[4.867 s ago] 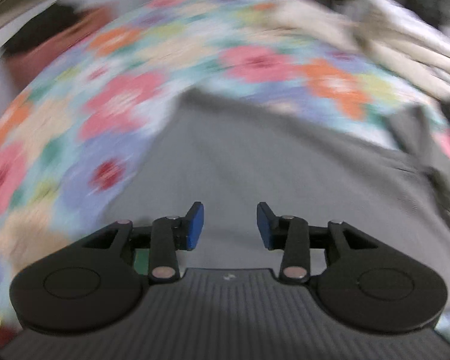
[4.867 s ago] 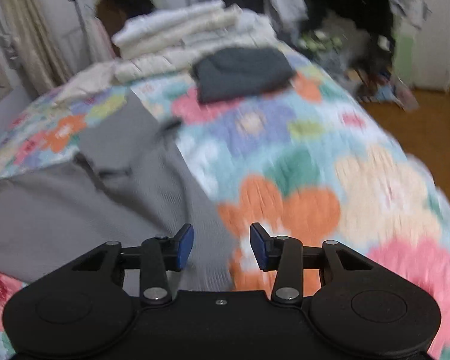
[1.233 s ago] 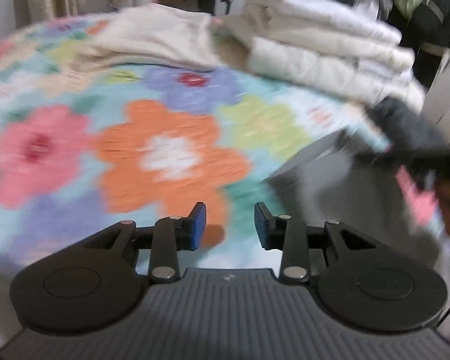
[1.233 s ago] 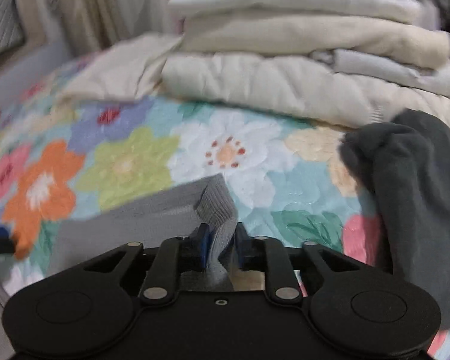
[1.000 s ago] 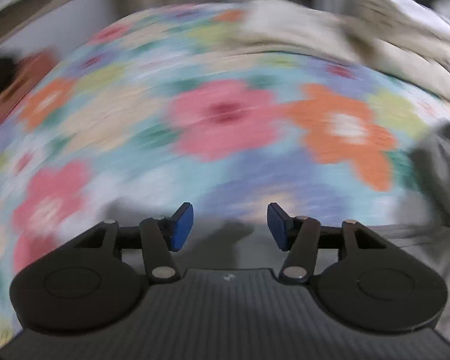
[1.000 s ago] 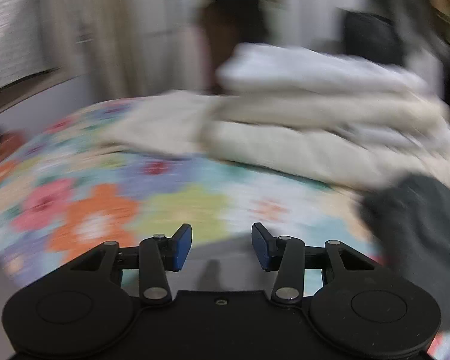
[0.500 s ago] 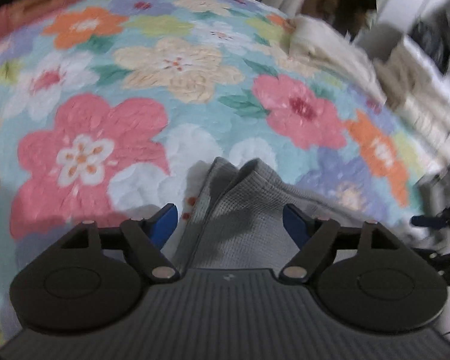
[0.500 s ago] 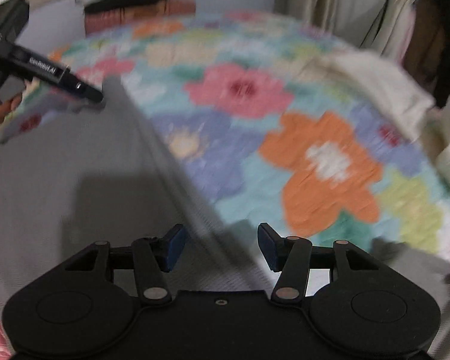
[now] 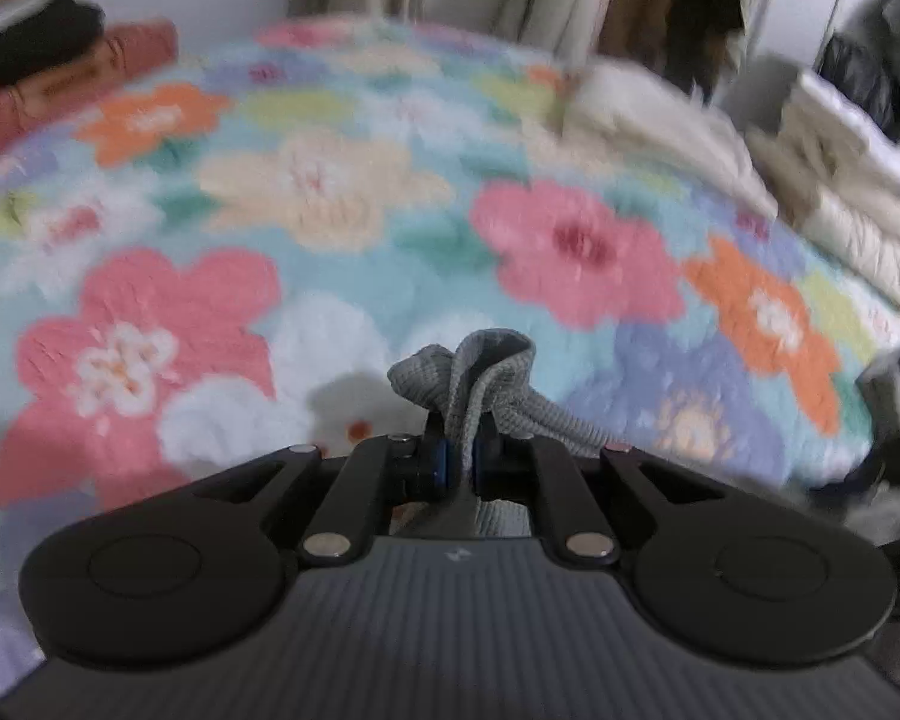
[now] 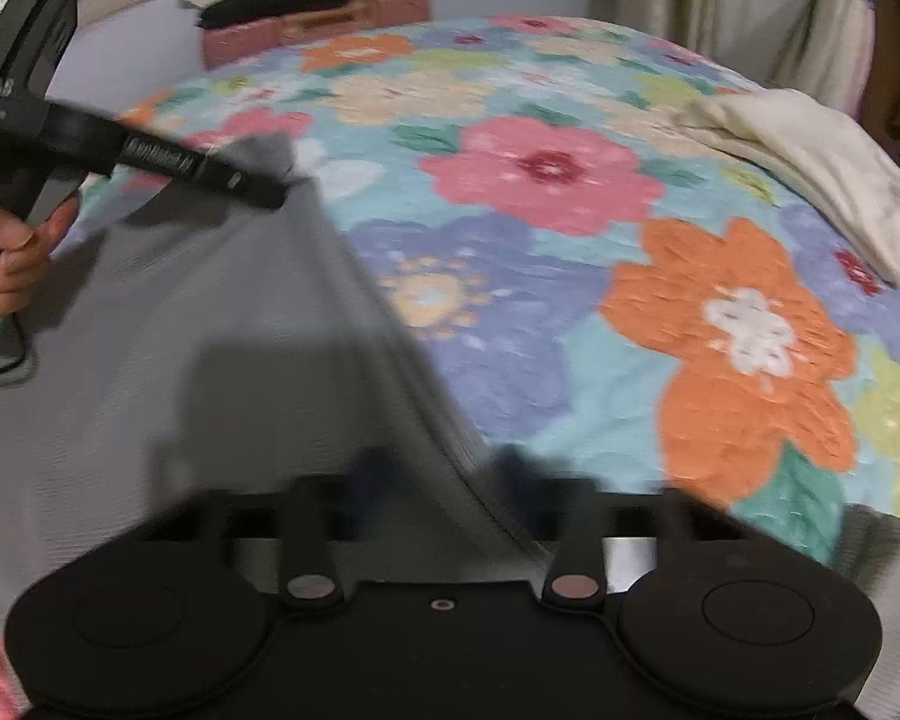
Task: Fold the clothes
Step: 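Pinch the folded edge with the left tool and release to smooth it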
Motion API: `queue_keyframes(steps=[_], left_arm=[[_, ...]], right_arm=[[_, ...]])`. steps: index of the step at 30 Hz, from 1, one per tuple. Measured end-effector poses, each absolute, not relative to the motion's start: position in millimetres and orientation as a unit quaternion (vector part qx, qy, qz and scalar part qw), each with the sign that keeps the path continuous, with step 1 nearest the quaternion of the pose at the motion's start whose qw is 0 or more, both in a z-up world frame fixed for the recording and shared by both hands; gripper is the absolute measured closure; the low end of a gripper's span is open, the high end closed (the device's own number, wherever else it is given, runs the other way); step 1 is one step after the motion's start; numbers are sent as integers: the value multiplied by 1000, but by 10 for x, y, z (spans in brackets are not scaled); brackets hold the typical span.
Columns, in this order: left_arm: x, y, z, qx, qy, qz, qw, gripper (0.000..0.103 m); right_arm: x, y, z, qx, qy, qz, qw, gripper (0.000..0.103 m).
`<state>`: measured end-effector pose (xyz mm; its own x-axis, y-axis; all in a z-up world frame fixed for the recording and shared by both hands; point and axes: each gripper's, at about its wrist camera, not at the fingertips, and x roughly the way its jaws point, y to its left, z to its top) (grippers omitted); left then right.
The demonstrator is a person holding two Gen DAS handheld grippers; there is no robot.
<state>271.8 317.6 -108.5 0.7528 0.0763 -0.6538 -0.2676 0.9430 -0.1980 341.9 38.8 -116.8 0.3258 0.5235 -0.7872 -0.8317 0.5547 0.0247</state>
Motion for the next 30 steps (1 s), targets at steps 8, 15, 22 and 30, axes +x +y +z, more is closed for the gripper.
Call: queue_keyframes(steps=[8,15,22,30], left_arm=[[2784,3422,-1258,-167,379,144,899,87],[2860,3476,-1260,-153,400,188,884,54],[2618,3380,-974,-181,406,183,877,43],[1842,2936,-983,-198,453,167,853,22]], right_arm=[[3397,712,-1033,-243,347,363,830,60],[3317,276,-911,-133,379,292,868,45],[2367,-870,-599,-12,374,231,898,37],[1590,-1955,-736,45,413,130,900,37]])
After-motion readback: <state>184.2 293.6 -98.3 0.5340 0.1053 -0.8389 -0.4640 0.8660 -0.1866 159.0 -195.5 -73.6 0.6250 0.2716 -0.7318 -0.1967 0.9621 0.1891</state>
